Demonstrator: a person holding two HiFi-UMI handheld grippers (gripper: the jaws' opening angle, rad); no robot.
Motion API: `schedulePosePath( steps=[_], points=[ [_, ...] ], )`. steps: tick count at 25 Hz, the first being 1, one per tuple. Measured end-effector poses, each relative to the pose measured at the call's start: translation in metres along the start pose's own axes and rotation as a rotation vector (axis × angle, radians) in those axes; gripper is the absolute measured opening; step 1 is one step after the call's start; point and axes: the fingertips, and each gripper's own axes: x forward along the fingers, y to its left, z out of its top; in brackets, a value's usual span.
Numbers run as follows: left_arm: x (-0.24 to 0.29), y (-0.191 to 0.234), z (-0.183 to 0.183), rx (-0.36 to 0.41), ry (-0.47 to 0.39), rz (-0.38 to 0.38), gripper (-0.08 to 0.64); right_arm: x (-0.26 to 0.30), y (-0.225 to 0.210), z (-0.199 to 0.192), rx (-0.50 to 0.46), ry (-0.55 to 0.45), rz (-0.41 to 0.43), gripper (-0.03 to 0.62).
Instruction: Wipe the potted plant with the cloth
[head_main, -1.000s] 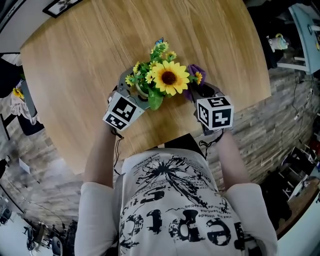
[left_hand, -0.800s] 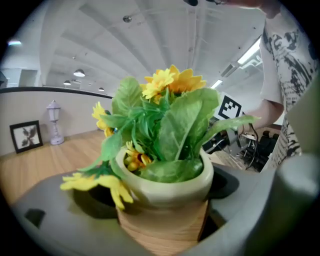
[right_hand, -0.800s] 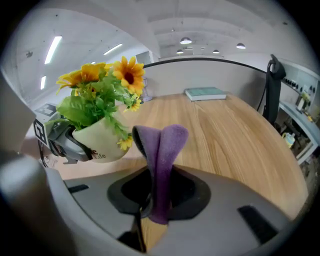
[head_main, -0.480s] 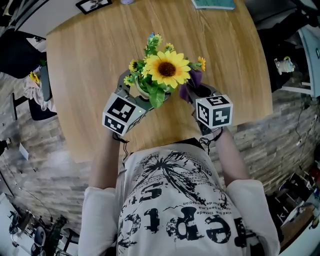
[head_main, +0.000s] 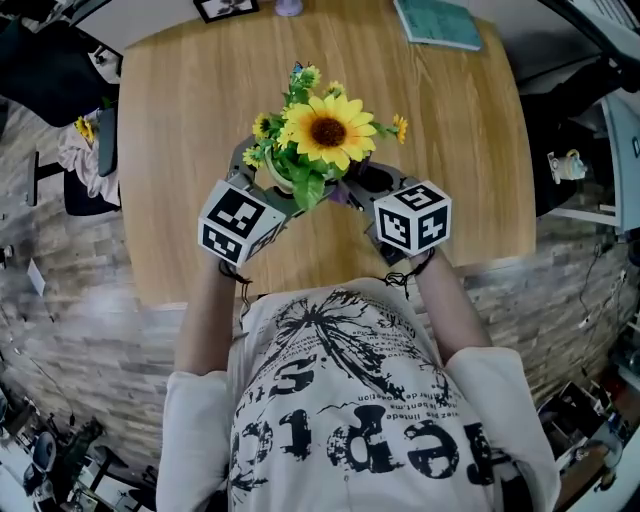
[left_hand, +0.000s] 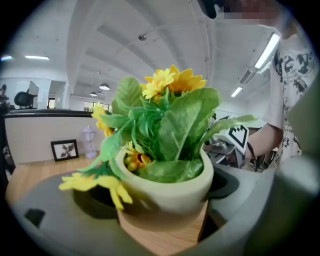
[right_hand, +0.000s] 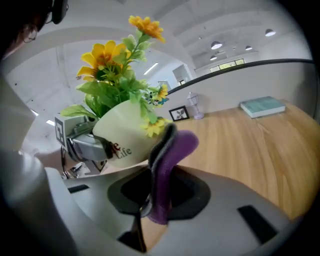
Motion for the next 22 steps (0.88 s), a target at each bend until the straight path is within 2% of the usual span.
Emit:
schedulePosePath(
  steps=[6,12,17,22],
  points=[
    [-0.003,-0.001,0.002,0.028,0.012,0.002,0.52,0.004,0.014,0.004,-0.101,-0.009,0.079,0.077],
    [-0.009,0.0,0.016,0.032,-0.029,-0.009,0.52,0.001,0.024,0.017,-0.159,-0.075,0.112,0.075],
    [-0.013,0.007,0.026,-0.004,-0.077,-0.037,0.52,0.003,0.037,0.029,-0.178,-0.146,0.168,0.075],
    [-0.011,0.007,0.03,-0.048,-0.105,-0.083,0.52,0.007,0.046,0.032,-0.238,-0.158,0.192,0.074]
  ],
)
